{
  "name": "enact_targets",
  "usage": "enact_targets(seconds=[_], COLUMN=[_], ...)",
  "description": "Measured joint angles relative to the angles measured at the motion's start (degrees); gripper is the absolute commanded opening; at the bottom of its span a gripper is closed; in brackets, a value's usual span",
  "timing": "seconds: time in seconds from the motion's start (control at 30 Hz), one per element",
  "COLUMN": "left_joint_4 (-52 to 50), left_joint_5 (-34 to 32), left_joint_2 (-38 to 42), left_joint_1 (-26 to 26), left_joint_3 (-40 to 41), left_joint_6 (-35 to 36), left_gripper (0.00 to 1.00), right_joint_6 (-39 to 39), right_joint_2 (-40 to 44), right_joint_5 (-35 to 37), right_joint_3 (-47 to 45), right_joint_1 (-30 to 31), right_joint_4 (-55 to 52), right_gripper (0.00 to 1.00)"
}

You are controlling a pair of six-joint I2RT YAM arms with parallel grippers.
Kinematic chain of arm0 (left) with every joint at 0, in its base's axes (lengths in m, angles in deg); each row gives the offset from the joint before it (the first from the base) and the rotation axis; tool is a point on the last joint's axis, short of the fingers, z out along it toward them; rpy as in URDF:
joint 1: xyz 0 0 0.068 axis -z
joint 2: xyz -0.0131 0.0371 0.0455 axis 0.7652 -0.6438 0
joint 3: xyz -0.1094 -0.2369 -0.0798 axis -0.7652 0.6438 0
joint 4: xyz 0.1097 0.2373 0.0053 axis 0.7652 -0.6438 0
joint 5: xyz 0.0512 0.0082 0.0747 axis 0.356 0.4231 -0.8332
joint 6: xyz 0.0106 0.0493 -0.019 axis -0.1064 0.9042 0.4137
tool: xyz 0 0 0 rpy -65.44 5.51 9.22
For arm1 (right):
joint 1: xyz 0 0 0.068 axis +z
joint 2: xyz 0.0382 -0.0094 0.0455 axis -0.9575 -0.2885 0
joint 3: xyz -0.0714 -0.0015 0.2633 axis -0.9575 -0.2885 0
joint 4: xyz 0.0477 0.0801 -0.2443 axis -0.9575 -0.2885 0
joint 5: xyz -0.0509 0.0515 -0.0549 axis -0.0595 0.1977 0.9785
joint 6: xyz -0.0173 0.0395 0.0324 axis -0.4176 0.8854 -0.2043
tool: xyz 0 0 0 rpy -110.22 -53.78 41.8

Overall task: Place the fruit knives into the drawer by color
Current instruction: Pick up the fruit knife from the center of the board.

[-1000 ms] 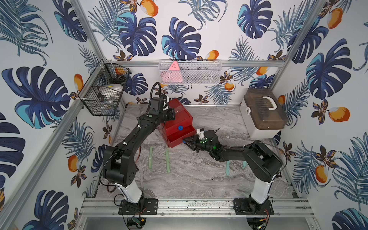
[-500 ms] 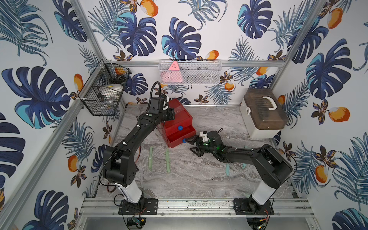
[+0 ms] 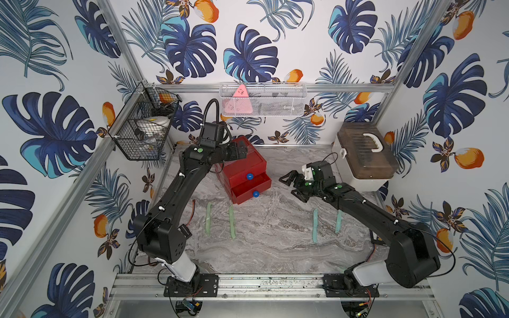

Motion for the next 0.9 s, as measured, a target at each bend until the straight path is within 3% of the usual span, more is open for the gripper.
enact_targets(seconds=[0.17,0.27,0.33,0.57,0.73,0.9], left_joint_4=[-2.7,-2.8,-1.7,7.4,16.3,23.2], left_joint_5=[-1.1,-0.6,0.4,7.1,8.5,7.0], left_joint_2=[2.1,4.7,7.4,13.2,14.2,15.8], left_joint_1=[8.5,13.5,16.1,28.1,37.1,40.8], left_joint_3=[-4.4,-2.3,2.4,25.4,35.5,42.3], left_joint_6=[1.7,1.9,1.6,-4.7,-9.0,-13.7], left_gripper=[0.99,0.99,0.99,0.99,0.99,0.99], right_joint_6=[-10.7,-15.4,-17.9,-24.6,-27.2,-28.1], right_joint_2=[0.7,0.0,-1.0,-5.7,-9.3,-9.6], right_joint_5=[7.1,10.7,12.0,14.0,14.4,14.7], right_joint_3=[6.9,9.2,9.8,8.0,6.2,2.9], right_joint_1=[-4.3,-6.6,-7.9,-9.5,-9.6,-9.6], right_joint_4=[-17.2,-23.9,-27.1,-34.3,-36.5,-37.4], right_gripper=[1.0,1.0,1.0,0.84,0.72,0.68])
